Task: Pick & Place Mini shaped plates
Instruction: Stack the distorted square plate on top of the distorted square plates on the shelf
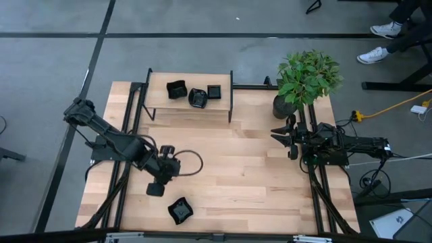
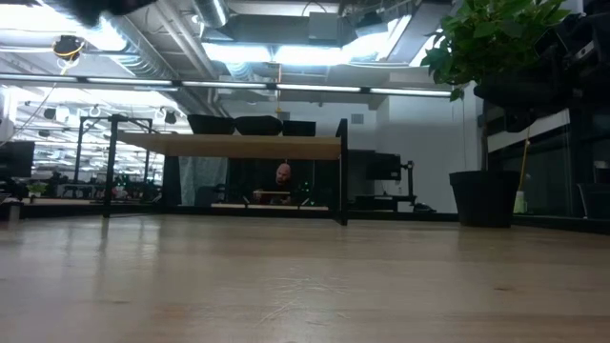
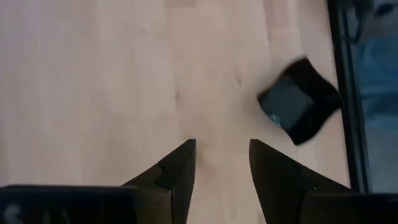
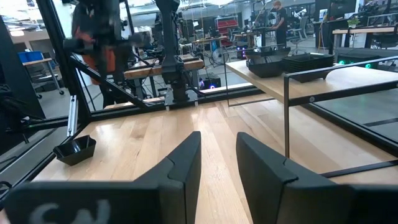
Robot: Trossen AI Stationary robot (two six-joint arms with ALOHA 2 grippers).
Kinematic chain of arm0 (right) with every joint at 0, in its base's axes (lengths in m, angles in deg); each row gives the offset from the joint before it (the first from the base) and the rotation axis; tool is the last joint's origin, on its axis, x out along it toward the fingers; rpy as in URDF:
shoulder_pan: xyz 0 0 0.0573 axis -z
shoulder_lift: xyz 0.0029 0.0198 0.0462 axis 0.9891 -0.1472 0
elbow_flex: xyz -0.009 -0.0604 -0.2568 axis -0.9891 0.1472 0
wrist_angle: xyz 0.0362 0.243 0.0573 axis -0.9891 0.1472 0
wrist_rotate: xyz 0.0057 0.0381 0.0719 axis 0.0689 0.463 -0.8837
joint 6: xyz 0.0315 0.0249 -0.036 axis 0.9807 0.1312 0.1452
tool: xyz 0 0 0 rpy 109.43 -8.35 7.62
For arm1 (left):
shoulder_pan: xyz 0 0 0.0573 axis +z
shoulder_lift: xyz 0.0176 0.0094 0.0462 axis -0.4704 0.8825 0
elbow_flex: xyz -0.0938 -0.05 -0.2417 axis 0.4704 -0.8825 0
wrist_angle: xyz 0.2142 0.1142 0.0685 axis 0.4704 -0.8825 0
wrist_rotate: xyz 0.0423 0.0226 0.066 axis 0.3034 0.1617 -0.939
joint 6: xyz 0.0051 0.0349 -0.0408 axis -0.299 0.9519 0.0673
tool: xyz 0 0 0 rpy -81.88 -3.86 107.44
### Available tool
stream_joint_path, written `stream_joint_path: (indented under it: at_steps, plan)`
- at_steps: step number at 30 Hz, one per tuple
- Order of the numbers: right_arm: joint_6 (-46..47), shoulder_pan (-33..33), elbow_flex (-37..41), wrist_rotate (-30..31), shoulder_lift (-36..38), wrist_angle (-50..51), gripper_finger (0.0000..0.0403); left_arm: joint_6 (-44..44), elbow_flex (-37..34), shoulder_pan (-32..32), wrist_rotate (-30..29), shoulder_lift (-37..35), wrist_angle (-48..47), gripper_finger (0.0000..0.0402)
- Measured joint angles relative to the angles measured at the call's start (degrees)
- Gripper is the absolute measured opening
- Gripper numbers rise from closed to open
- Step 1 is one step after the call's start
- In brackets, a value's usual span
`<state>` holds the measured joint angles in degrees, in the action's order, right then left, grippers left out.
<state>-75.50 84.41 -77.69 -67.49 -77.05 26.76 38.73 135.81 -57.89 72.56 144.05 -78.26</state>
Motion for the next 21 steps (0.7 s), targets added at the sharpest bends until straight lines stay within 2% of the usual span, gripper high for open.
stream_joint_path:
  at_steps: [3, 8, 12, 15, 21]
  plan:
    - [0.0, 0.0, 0.0, 0.0, 0.0, 0.0, 0.0103, -0.8, -4.7, -1.2, 3.2, 0.0, 4.6, 0.0143]
    - [0.0, 0.0, 0.0, 0.0, 0.0, 0.0, 0.0103, -4.9, -12.7, -2.4, 9.2, 0.0, 17.5, 0.0143]
    - [0.0, 0.0, 0.0, 0.0, 0.0, 0.0, 0.0103, -9.3, -17.9, -2.8, 11.4, 0.0, 26.1, 0.0143]
    - [0.0, 0.0, 0.0, 0.0, 0.0, 0.0, 0.0103, -13.1, -20.2, -2.8, 11.5, 0.0, 29.3, 0.0143]
    - [0.0, 0.0, 0.0, 0.0, 0.0, 0.0, 0.0103, -18.1, -21.7, -2.8, 11.4, 0.0, 29.9, 0.0143]
